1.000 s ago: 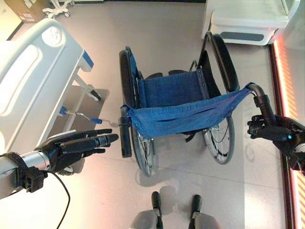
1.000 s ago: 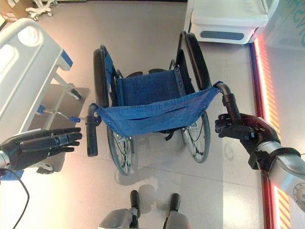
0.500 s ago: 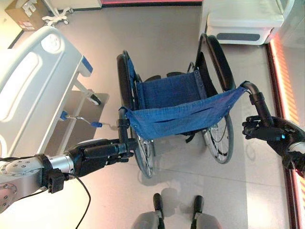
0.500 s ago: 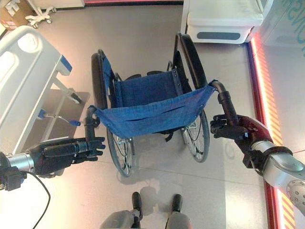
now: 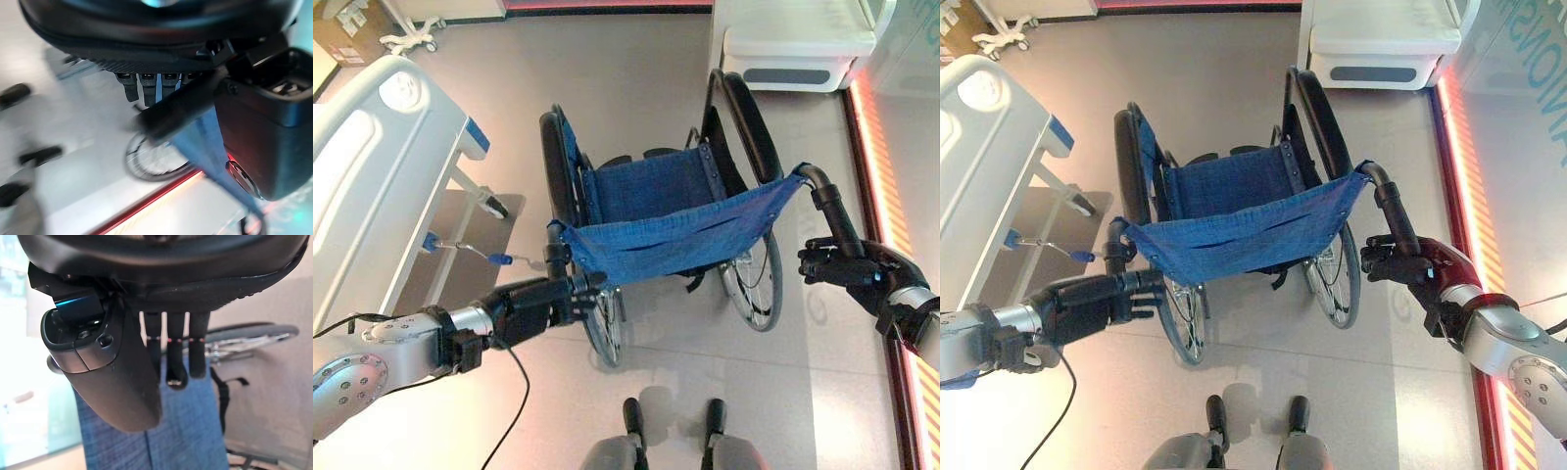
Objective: Push the wheelchair next to the bed
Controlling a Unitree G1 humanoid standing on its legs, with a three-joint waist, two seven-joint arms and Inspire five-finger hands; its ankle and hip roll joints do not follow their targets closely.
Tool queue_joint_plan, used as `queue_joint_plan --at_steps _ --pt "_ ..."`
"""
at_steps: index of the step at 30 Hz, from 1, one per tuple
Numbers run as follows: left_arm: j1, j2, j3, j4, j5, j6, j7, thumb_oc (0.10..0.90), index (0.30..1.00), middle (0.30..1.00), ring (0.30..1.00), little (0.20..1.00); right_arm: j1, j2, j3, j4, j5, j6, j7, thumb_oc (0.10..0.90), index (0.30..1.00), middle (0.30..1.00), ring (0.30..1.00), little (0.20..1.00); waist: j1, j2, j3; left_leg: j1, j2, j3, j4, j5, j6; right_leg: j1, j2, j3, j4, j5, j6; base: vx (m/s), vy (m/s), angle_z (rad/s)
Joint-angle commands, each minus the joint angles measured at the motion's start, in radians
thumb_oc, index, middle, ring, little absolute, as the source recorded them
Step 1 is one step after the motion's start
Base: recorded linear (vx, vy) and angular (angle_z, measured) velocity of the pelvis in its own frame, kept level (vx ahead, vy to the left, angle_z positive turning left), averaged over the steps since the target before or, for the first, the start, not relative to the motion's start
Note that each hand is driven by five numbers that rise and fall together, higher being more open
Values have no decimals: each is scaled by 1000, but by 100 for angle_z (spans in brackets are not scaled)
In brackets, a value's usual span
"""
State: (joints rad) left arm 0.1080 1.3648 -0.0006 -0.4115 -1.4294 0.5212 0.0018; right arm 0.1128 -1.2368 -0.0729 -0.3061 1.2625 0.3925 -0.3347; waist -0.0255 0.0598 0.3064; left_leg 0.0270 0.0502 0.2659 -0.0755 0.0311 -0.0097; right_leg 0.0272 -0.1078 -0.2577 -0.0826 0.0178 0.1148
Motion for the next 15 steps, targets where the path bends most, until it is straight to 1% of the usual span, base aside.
queue_joint_plan --at_steps 1,9,10,11,12,13,15 --pt "-107 -47 114 40 -44 -160 39 800 900 900 900 900 -85 -8 -32 22 -59 -52 -25 400 300 300 300 300 -21 -26 -15 -1 31 56 -5 27 -50 -24 -1 -21 20 43 0 0 0 0" --pt "-145 -98 122 77 -12 -224 80 800 900 900 900 900 -140 14 -4 55 -80 -33 -13 400 300 300 300 300 -15 -33 -10 -6 30 52 0 27 -49 -31 0 -24 32 37 -8 0 0 0" --pt "-147 -100 124 78 -17 -228 85 764 846 846 846 846 -142 15 -2 54 -80 -32 -15 400 300 300 300 300 -14 -33 -10 -7 30 52 1 27 -49 -31 0 -24 33 36 -8 0 0 0" --pt "-148 -102 126 79 -24 -232 90 692 738 738 738 738 -146 15 1 53 -80 -30 -18 400 300 300 300 300 -14 -34 -10 -7 30 52 1 27 -48 -32 0 -24 34 36 -9 0 0 0" --pt "-152 -108 127 82 -32 -231 93 475 413 413 413 413 -154 17 6 53 -81 -27 -21 400 300 300 300 300 -13 -34 -10 -7 30 52 1 27 -48 -33 1 -25 36 35 -10 0 0 0" --pt "-157 -111 126 84 -36 -228 95 400 300 300 300 300 -158 20 8 54 -83 -27 -21 400 300 300 300 300 -13 -35 -8 -8 30 52 1 27 -48 -34 1 -26 37 35 -10 0 0 0" --pt "-165 -117 119 86 -36 -224 85 400 300 300 300 300 -171 21 16 52 -83 -24 -29 400 300 300 300 300 -12 -36 -5 -10 30 52 4 28 -47 -38 1 -26 41 35 -12 0 0 0"
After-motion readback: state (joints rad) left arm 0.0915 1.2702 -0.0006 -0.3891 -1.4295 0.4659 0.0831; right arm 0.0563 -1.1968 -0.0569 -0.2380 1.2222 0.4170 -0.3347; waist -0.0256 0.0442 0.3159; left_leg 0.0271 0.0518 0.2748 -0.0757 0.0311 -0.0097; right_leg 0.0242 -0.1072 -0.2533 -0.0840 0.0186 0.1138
